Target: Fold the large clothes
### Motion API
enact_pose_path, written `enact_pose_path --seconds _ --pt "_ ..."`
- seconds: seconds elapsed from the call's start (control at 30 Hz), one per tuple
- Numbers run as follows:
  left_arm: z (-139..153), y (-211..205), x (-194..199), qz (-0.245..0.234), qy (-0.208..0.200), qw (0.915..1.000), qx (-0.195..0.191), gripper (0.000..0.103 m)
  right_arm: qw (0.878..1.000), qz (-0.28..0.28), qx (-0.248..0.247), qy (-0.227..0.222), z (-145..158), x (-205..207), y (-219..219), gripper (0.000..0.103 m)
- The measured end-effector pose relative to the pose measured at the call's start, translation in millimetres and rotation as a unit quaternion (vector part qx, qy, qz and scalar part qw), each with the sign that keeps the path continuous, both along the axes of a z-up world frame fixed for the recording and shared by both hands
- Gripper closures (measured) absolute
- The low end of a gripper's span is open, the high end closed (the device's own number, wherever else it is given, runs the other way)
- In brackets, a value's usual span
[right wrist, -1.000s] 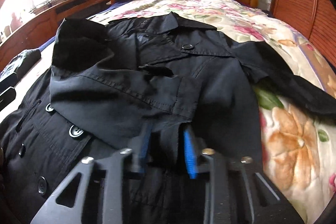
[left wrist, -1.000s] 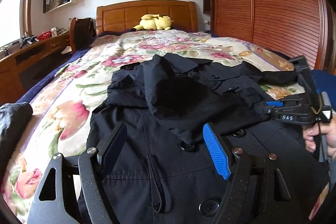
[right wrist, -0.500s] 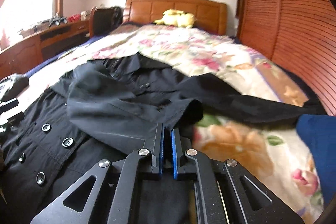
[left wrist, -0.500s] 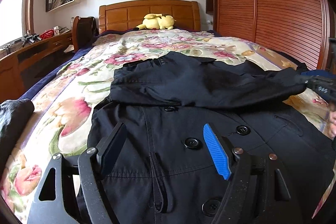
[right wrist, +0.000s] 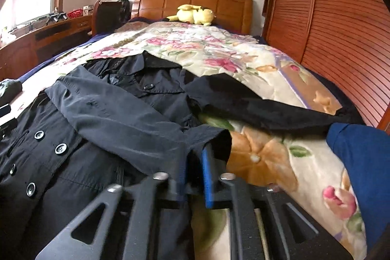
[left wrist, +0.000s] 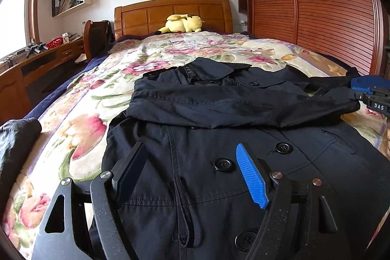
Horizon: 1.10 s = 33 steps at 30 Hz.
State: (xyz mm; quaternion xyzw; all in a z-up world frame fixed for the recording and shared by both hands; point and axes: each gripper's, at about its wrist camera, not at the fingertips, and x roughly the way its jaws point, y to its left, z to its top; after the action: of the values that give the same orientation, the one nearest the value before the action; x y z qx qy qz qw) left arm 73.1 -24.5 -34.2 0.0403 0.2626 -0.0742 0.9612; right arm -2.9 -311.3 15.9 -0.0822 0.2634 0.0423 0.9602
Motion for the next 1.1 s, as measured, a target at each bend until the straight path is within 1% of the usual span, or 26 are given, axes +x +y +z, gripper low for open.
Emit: enact_pose_path --seconds 0.03,0.07,0.13,0.17,0.3,0.37,0.5,0.67,0.73,0.8,0.93,1.03,1.1 --pt "0 0 0 0.0 -0.001 1.0 0.001 0.026 1.0 0.0 0.005 -0.005 3 0 0 0.064" --pt "1 -1 0 0.0 -0.002 1.0 0.003 0.026 1.0 0.002 0.012 -0.01 6 0 -2 0.046" --pt "3 -3 -2 -0.002 -0.006 1.0 0.007 0.026 1.0 0.005 0.023 -0.017 7 -1 -2 0.027" --pt "4 -4 -2 -0.002 -0.008 0.9999 0.008 0.026 0.999 0.006 0.027 -0.021 7 -2 -2 0.025" --pt "9 -7 -9 -0.006 -0.024 0.9996 0.013 0.026 0.999 -0.002 0.03 -0.018 -3 6 -6 0.025" --pt "12 -9 -11 -0.007 -0.028 0.9995 0.012 0.026 0.999 0.0 0.03 -0.018 -3 6 -4 0.025" --pt "18 -13 -10 -0.019 -0.025 0.9995 -0.002 0.026 0.999 -0.001 0.031 -0.026 1 6 1 0.025" --pt "25 -25 -2 -0.043 -0.018 0.9983 -0.035 0.026 0.998 -0.006 0.061 -0.029 1 0 -7 0.025" --pt "25 -34 3 -0.049 -0.019 0.9979 -0.037 0.026 0.997 -0.017 0.066 -0.027 2 1 -12 0.025" --pt "25 -42 4 -0.054 -0.02 0.9978 -0.035 0.026 0.998 -0.022 0.057 -0.027 4 2 -16 0.025" --pt "23 -62 5 -0.085 -0.011 0.9958 -0.03 0.026 0.999 -0.04 0.024 -0.025 11 6 -25 0.025" --pt "23 -71 1 -0.103 -0.009 0.9943 -0.025 0.026 0.998 -0.047 0.021 -0.02 11 10 -36 0.025" --pt "24 -77 -2 -0.114 -0.008 0.9932 -0.024 0.026 0.999 -0.046 0.02 -0.007 6 16 -44 0.025"
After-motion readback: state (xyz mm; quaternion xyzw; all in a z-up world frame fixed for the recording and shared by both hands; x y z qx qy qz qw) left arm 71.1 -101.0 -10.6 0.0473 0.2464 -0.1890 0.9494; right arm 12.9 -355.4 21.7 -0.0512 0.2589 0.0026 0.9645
